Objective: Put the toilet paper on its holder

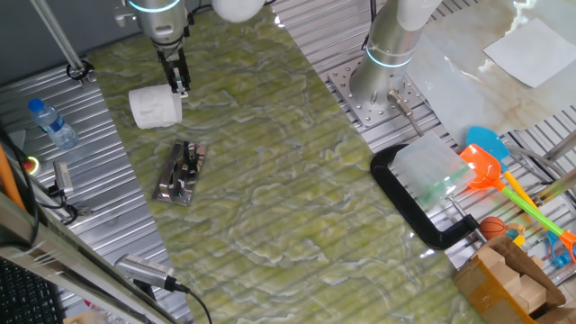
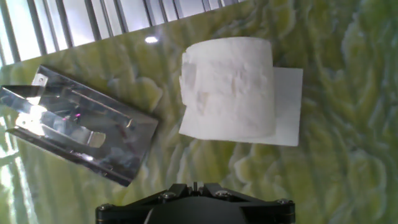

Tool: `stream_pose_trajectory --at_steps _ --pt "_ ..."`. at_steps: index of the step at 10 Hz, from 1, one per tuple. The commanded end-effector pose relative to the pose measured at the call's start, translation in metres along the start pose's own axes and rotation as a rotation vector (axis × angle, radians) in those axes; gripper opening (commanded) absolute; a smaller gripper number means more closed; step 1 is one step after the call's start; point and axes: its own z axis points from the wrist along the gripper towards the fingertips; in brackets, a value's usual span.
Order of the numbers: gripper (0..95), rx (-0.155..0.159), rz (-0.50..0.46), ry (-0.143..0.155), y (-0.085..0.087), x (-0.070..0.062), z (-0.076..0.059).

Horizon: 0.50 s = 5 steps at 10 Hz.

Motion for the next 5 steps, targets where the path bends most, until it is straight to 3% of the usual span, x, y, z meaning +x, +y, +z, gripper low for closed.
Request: stream_pose_trajectory --at_steps 1,3,5 --pt "0.0 -0.034 0.007 0.008 0.0000 0.0013 -0.0007" --pt "0.0 -0.075 -0.023 0.016 -0.0002 0.0015 -0.0007" --pt "0.0 -0.083 -0.095 0.023 -0.0020 0.0048 0.0009"
